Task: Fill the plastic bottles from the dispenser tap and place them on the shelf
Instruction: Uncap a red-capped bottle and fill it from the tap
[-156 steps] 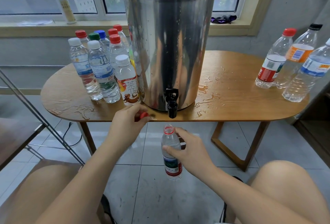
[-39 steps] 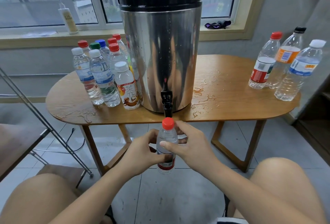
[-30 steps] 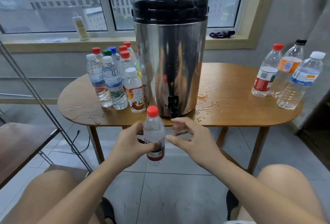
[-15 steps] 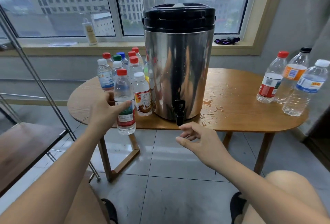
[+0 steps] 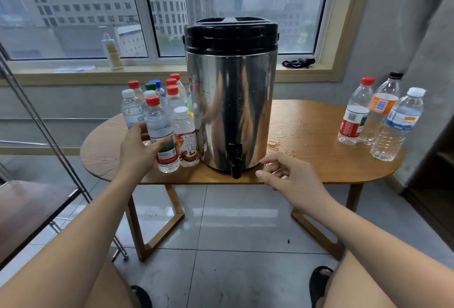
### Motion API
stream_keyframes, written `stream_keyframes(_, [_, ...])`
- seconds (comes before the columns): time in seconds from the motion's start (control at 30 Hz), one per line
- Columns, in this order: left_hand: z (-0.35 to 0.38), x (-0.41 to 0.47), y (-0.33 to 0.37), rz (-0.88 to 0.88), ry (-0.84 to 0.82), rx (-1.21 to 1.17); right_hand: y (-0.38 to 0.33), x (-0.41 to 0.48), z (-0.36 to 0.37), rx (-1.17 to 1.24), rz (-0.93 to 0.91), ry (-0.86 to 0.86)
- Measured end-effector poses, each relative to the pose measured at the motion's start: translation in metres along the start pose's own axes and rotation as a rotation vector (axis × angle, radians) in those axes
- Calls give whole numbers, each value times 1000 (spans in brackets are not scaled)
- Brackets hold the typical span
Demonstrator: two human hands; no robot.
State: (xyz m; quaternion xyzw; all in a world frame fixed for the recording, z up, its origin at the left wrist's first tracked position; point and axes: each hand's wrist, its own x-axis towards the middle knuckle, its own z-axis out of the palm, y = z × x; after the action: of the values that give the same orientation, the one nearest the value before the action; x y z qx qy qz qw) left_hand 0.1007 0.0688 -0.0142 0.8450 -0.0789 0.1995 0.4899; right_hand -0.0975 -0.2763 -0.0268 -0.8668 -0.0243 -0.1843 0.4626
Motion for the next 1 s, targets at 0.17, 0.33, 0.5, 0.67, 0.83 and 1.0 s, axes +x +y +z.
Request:
stream_keyframes(0.17, [3,10,-3,-4,12,14,-3,4,-10,-18,-24,19])
stream_keyframes(0.33, [0,14,-6,-3,44,52,-4,7,-18,-56,-16,39])
stream_keyframes(0.5, [-6,-2,-5,-42,61,-9,-2,14,-36,-71,-2,63])
stream_keyframes(0.67, [0,-39,16,7,-12,-26,1,18,-64,-142,0,105])
stream_keyframes(0.83, [19,-74,54,106,-156,-52,10,16,-100,-255,16,151])
stream_keyframes(1.0, [38,-95,114,248,-166,-108,25,18,-144,-341,51,232])
